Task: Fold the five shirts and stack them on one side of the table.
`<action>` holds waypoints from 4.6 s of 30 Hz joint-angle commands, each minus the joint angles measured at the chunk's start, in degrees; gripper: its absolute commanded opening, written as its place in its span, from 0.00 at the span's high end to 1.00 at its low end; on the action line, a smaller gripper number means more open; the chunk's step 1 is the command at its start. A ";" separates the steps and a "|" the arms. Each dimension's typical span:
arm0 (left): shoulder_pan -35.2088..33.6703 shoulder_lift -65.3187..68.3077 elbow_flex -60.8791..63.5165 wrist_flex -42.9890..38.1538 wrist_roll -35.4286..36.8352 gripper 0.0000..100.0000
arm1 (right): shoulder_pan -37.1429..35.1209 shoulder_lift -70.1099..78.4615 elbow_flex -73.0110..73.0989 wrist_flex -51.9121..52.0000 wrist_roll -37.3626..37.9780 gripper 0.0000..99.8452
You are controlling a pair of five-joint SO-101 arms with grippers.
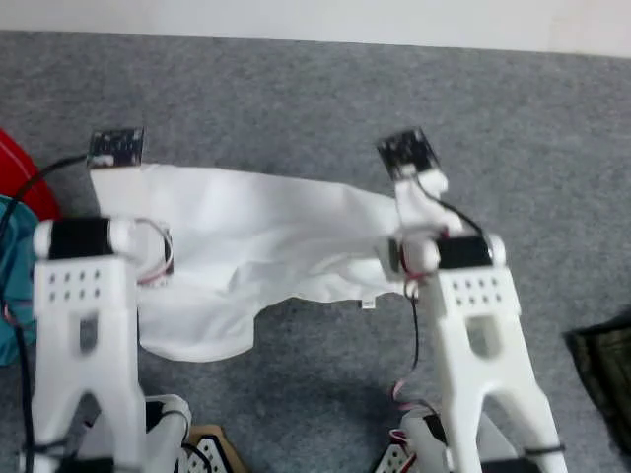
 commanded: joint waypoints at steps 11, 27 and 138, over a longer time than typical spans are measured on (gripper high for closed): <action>1.19 -13.58 9.10 1.32 -2.20 0.99 | 7.43 -7.34 -1.63 0.57 1.58 0.99; 2.68 -9.54 18.77 1.41 -16.70 0.99 | 6.37 -7.34 8.31 -0.40 2.81 0.99; 4.00 8.92 28.44 -39.82 2.64 0.95 | 13.41 58.68 -44.70 -25.01 -14.77 0.99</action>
